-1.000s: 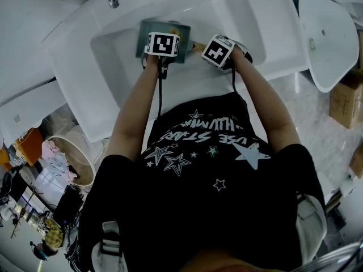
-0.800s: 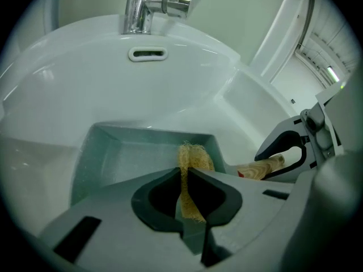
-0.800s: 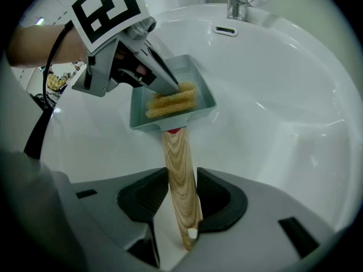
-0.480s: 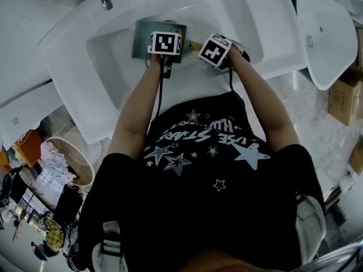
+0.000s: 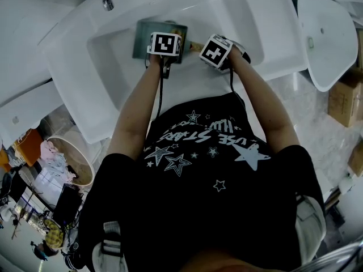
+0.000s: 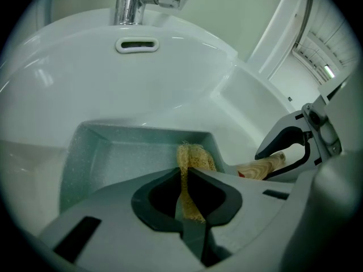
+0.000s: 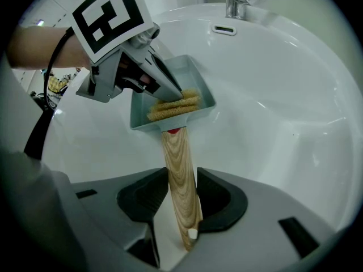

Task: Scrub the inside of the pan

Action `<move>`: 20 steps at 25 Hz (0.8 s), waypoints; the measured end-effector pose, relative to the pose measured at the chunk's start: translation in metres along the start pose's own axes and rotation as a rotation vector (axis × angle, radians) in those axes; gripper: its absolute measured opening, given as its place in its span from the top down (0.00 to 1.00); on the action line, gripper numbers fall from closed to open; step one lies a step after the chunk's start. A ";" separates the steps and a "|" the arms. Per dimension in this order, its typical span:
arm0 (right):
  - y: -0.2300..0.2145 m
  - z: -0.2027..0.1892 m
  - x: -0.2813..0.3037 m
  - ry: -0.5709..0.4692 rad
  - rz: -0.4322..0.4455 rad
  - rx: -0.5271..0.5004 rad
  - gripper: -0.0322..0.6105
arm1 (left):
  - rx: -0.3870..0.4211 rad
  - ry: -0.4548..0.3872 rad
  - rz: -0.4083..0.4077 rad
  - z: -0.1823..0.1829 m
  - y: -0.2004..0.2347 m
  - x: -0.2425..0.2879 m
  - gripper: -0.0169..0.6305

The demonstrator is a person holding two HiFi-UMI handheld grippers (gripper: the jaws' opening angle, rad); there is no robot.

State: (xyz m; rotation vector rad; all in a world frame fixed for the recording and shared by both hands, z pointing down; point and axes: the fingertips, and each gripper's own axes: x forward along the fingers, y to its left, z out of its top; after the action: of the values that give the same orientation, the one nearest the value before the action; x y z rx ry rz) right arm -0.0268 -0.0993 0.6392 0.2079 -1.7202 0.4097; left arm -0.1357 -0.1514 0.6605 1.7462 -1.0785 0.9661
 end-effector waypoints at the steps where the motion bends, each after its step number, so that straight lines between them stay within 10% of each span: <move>1: 0.000 0.000 0.000 0.000 0.000 0.001 0.71 | 0.003 0.001 0.001 -0.001 0.002 0.001 0.91; 20: -0.002 -0.012 0.001 0.057 -0.002 0.031 0.71 | 0.082 0.021 0.155 -0.006 0.062 -0.020 0.91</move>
State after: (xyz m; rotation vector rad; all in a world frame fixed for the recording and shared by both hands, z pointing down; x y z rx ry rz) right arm -0.0149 -0.0961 0.6418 0.2184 -1.6581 0.4369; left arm -0.2008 -0.1575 0.6605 1.7340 -1.1892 1.1358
